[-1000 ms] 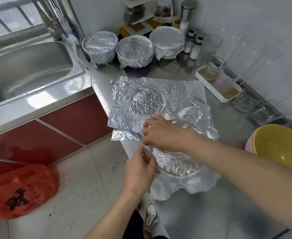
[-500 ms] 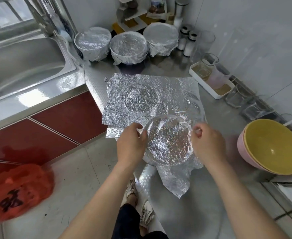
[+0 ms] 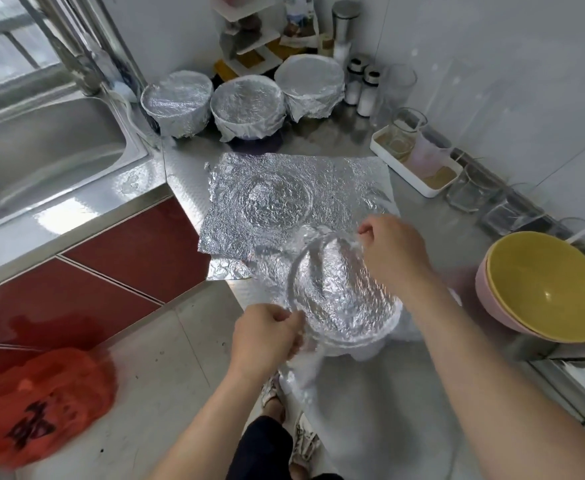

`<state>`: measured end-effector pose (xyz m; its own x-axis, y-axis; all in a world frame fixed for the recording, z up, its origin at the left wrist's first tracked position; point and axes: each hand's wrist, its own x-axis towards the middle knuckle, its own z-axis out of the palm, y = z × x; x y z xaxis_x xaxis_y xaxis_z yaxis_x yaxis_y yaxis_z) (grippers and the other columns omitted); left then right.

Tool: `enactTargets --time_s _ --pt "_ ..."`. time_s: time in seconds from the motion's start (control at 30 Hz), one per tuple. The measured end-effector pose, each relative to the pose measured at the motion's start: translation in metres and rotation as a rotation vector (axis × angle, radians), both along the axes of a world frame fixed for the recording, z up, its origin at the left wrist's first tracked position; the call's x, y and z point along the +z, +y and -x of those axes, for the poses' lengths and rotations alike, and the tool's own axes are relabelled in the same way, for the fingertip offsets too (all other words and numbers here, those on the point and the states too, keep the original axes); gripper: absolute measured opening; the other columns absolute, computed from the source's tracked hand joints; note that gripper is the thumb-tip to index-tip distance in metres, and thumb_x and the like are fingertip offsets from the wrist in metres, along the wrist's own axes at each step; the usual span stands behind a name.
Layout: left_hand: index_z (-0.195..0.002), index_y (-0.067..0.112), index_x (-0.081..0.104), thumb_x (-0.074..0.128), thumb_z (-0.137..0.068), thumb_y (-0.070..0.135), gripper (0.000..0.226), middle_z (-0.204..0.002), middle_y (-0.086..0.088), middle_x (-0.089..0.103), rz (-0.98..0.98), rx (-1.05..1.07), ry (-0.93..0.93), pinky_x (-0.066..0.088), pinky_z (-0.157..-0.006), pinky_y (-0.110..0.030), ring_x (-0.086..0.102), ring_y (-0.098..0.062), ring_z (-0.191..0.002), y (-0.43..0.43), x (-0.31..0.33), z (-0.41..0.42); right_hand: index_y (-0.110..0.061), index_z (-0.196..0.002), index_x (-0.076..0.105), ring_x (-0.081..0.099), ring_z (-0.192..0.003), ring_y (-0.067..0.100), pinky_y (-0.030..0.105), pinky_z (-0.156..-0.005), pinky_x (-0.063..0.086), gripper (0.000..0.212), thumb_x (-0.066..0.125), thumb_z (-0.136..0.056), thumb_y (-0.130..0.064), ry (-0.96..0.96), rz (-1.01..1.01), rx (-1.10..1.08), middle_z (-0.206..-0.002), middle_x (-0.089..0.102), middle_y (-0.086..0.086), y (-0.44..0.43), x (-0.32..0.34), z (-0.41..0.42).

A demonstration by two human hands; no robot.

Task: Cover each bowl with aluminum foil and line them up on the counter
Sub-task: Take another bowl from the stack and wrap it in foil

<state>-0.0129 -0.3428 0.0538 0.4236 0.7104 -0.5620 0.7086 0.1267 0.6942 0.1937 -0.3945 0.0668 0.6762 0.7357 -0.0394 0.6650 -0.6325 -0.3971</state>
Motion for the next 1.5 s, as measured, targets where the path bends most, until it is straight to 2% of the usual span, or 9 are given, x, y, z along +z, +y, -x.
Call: enactTargets --time_s 0.27,0.43,0.53,0.7,0.9,1.03,1.3,1.4,1.5 --pt "-0.073 -0.004 0.071 0.058 -0.097 0.022 0.037 -0.066 -0.017 0.071 0.255 0.036 -0.069 0.053 -0.052 -0.029 0.061 -0.021 -0.05 -0.02 -0.001 -0.01 -0.015 -0.112 0.063 0.054 -0.105 0.02 0.033 -0.096 0.04 0.019 0.054 -0.096 -0.019 0.117 -0.033 0.239 -0.111 0.063 0.001 0.033 -0.021 0.011" --pt "-0.065 0.019 0.068 0.058 -0.094 0.033 0.034 -0.057 0.002 0.066 -0.185 -0.168 -0.023 0.044 -0.055 -0.025 0.048 -0.007 -0.044 -0.006 0.005 -0.02 -0.013 -0.115 0.067 0.06 -0.108 0.024 0.03 -0.09 0.043 0.024 0.055 -0.095 -0.016 0.17 -0.316 -0.162 -0.115 0.068 0.005 -0.007 -0.021 0.003" --pt "-0.091 0.025 0.071 0.06 -0.092 0.028 0.012 -0.087 0.006 0.065 -0.508 -0.211 -0.034 0.042 -0.067 -0.027 0.057 -0.011 -0.08 0.005 0.007 -0.036 -0.009 -0.095 0.072 0.065 -0.091 0.031 0.036 -0.08 0.048 0.016 0.057 -0.09 -0.012 0.214 -0.335 -0.528 -0.095 0.073 0.011 -0.044 -0.031 -0.003" --pt "-0.134 0.02 0.054 0.053 -0.095 0.017 0.038 -0.144 -0.008 0.043 -0.684 -0.307 0.073 0.034 -0.106 -0.041 0.034 -0.03 -0.133 0.023 -0.022 -0.064 -0.007 -0.091 0.073 0.066 -0.09 0.032 0.038 -0.078 0.05 0.018 0.06 -0.088 -0.019 0.427 -0.263 -0.628 -0.09 0.074 0.011 -0.059 -0.053 0.007" --pt "-0.125 0.015 0.061 0.048 -0.094 0.005 0.034 -0.13 -0.004 0.055 -0.683 -0.315 -0.032 0.04 -0.092 -0.034 0.049 -0.026 -0.117 0.028 -0.036 -0.074 0.006 -0.086 0.066 0.063 -0.08 0.038 0.044 -0.068 0.051 0.024 0.059 -0.086 -0.018 0.408 -0.297 -0.664 -0.079 0.068 0.022 -0.051 -0.053 0.012" --pt "-0.122 0.013 0.063 0.049 -0.094 0.003 0.033 -0.13 -0.007 0.056 -0.702 -0.305 -0.06 0.039 -0.095 -0.036 0.049 -0.029 -0.117 0.026 -0.041 -0.074 0.006 -0.084 0.057 0.038 -0.062 0.008 0.031 -0.052 0.034 0.023 0.06 -0.078 -0.016 0.498 -0.333 -0.757 -0.055 0.052 -0.001 -0.047 -0.055 0.015" --pt "-0.119 0.012 0.066 0.05 -0.092 0.001 0.034 -0.121 -0.005 0.062 -0.734 -0.276 -0.109 0.043 -0.09 -0.036 0.053 -0.027 -0.109 0.018 -0.046 -0.06 -0.011 -0.057 0.067 0.047 -0.068 0.013 0.021 -0.049 0.035 0.023 0.069 -0.077 0.001 0.813 -0.554 -0.893 -0.087 0.07 0.022 -0.049 -0.042 0.014" --pt "-0.117 0.011 0.067 0.051 -0.09 -0.001 0.033 -0.113 -0.007 0.063 -0.738 -0.272 -0.134 0.044 -0.083 -0.037 0.052 -0.027 -0.102 0.012 -0.049 -0.053 0.012 -0.078 0.064 0.042 -0.069 0.015 0.027 -0.06 0.033 0.012 0.066 -0.077 0.0 0.783 -0.538 -0.868 -0.092 0.06 0.037 -0.049 -0.042 0.018" --pt "-0.114 0.011 0.068 0.053 -0.091 0.0 0.029 -0.108 -0.008 0.063 -0.748 -0.259 -0.151 0.041 -0.08 -0.035 0.051 -0.028 -0.098 0.008 -0.054 -0.047 -0.002 -0.061 0.062 0.036 -0.053 0.012 0.029 -0.058 0.027 0.024 0.057 -0.084 -0.006 0.694 -0.474 -0.742 -0.046 0.053 0.013 -0.046 -0.047 0.023"
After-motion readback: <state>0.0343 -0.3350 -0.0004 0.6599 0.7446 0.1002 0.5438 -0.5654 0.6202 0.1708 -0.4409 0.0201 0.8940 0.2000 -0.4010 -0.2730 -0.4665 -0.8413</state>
